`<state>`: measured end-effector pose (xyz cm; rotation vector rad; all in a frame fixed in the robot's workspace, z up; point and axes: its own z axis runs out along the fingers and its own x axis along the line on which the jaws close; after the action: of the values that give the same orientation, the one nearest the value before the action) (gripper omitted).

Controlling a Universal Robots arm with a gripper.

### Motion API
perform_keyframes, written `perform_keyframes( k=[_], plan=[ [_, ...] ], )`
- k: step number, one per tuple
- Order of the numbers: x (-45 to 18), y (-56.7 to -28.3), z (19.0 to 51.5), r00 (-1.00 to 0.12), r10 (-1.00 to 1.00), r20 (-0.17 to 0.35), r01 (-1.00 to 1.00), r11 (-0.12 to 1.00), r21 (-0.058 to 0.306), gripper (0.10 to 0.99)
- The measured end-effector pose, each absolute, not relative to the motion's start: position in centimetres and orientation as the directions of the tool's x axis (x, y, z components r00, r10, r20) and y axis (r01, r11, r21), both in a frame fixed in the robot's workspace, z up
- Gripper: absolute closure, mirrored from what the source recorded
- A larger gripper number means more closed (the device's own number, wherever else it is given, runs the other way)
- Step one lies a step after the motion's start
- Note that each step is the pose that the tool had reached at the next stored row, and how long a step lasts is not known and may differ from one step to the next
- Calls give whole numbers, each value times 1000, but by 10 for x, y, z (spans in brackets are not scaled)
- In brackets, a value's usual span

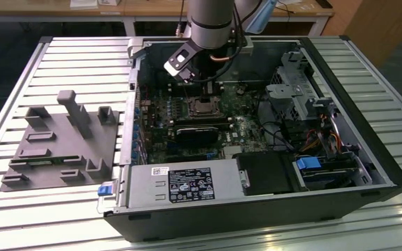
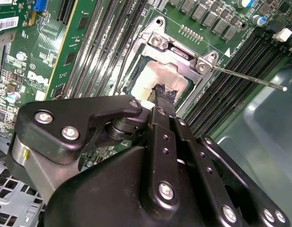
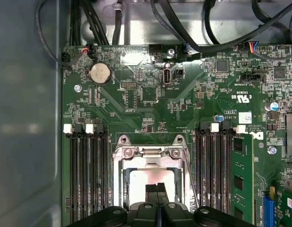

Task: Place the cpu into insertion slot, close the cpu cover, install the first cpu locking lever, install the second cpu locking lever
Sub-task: 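Close the cpu cover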

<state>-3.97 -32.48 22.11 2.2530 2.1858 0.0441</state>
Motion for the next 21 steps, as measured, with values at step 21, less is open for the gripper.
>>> perform_keyframes(
  k=[21],
  plan=[
    [-40, -325, 220, -238, 971, 16, 971, 238, 21, 980]
  ],
)
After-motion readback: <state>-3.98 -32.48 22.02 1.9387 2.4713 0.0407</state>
